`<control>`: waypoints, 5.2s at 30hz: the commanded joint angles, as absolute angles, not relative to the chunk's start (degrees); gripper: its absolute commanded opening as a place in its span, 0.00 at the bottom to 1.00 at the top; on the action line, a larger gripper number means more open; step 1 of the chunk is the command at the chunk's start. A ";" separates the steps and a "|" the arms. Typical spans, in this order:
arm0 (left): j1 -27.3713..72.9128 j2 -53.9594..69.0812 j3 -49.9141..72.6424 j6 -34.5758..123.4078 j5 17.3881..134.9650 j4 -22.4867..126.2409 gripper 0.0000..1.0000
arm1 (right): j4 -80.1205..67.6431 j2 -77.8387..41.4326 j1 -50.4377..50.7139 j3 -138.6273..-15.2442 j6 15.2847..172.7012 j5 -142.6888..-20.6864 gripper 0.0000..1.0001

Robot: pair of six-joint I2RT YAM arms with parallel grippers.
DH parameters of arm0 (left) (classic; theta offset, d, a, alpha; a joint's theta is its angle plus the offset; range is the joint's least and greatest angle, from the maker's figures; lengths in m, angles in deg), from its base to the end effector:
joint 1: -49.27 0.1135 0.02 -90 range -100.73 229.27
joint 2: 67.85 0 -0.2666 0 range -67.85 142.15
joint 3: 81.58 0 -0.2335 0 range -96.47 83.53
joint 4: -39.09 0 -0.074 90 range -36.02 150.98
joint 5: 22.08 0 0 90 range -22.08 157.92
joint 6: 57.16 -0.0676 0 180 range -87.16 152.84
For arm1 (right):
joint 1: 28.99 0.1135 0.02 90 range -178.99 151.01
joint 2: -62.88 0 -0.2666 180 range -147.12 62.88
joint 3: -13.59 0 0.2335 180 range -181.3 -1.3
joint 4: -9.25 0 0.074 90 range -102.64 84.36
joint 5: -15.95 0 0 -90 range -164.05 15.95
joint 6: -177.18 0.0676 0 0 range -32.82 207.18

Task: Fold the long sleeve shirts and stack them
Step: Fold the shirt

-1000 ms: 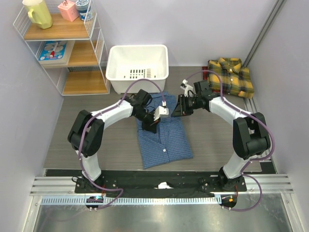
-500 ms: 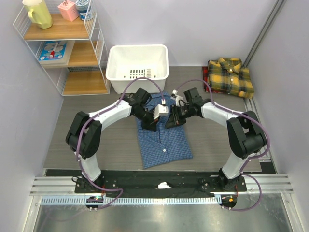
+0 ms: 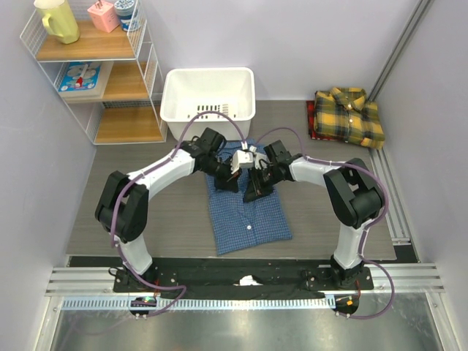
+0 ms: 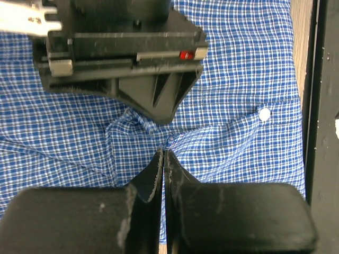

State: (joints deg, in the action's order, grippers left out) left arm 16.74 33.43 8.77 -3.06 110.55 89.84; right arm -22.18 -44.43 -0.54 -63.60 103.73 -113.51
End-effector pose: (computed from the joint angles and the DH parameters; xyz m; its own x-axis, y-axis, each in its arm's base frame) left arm 0.2774 -0.2312 0.2182 -0.2179 0.6507 -0.7274 0.9730 0.0863 -0.2142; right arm 0.2973 0.2099 0.1399 -0.9216 -0.2492 -0.2975 -0.3875 0.6318 0.6713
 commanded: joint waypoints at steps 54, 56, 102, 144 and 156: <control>21.17 1.01 20.59 31.01 94.27 82.65 1.00 | -22.16 -9.15 -7.10 -56.94 98.03 -121.45 0.88; 20.44 -8.49 26.38 29.67 93.06 75.46 1.00 | -22.08 -6.04 -7.19 -57.20 93.44 -120.54 1.00; 13.05 18.62 66.22 89.35 102.63 32.35 1.00 | 47.59 -46.54 -2.62 -20.64 151.77 -137.15 1.00; 30.20 22.01 46.28 75.59 117.31 42.52 0.80 | 18.08 -50.69 -10.44 -52.54 129.88 -138.03 0.73; -0.63 -6.67 36.16 10.89 68.46 82.62 0.88 | -15.19 -42.85 -6.14 -70.28 102.50 -130.04 0.32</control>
